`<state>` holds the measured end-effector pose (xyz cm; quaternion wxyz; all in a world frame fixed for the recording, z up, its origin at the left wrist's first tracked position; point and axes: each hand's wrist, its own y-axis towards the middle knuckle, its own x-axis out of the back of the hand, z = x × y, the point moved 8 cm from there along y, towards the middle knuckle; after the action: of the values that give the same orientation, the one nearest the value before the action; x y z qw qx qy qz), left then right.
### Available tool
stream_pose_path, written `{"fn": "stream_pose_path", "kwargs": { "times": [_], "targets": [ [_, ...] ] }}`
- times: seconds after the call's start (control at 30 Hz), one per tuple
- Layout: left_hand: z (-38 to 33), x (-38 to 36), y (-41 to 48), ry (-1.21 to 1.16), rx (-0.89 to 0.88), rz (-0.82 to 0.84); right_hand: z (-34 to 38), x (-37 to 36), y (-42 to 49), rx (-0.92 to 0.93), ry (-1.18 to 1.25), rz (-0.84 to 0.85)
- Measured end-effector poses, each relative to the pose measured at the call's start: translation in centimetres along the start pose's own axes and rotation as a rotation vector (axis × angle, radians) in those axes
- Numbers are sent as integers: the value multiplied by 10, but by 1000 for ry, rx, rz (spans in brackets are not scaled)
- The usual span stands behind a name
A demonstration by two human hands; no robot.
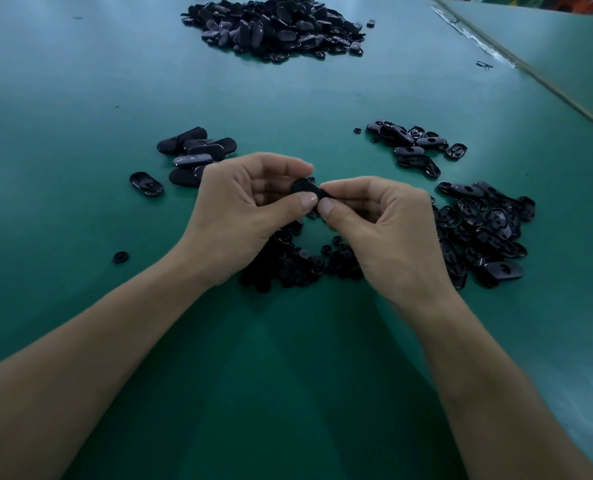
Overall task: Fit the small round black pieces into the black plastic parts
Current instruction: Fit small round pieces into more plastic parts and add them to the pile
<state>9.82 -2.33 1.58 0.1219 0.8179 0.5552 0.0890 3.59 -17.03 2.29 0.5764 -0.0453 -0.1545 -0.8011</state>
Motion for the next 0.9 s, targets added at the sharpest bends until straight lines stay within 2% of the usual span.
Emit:
{"fn": "stream_pose_path", "kwargs": {
  "times": [0.23,0.7,0.9],
  "targets": [
    [0,0,0,27,5,-3,0,0,0,-14,-80,-33],
    [-5,5,0,97,-45,-50,-4,-4,1,0,-52,-28],
    [-12,30,7,241,-102,-230,3,0,1,36,-142,-93]
  ]
}}
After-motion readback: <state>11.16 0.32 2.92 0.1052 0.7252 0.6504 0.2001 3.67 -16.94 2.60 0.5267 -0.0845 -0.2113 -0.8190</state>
